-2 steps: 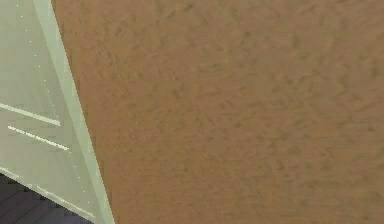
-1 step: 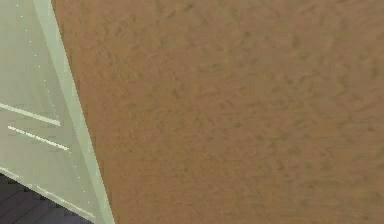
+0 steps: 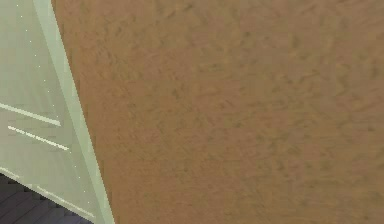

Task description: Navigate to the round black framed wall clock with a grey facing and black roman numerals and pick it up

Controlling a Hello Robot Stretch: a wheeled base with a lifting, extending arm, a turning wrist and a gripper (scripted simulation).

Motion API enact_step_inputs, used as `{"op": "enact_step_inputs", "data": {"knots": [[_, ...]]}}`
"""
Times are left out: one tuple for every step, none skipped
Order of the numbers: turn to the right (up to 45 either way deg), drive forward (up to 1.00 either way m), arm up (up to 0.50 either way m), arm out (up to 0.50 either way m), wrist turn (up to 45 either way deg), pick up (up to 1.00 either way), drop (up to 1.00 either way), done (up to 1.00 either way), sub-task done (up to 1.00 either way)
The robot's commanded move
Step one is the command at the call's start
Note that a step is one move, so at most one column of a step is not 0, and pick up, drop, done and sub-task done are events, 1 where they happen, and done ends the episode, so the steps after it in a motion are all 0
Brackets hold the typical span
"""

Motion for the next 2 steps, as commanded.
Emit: {"op": "enact_step_inputs", "data": {"knots": [[0.0,0.0,0.0,0.0,45.0,0.0,0.0,0.0,0.0],[0.0,0.0,0.0,0.0,45.0,0.0,0.0,0.0,0.0]]}}
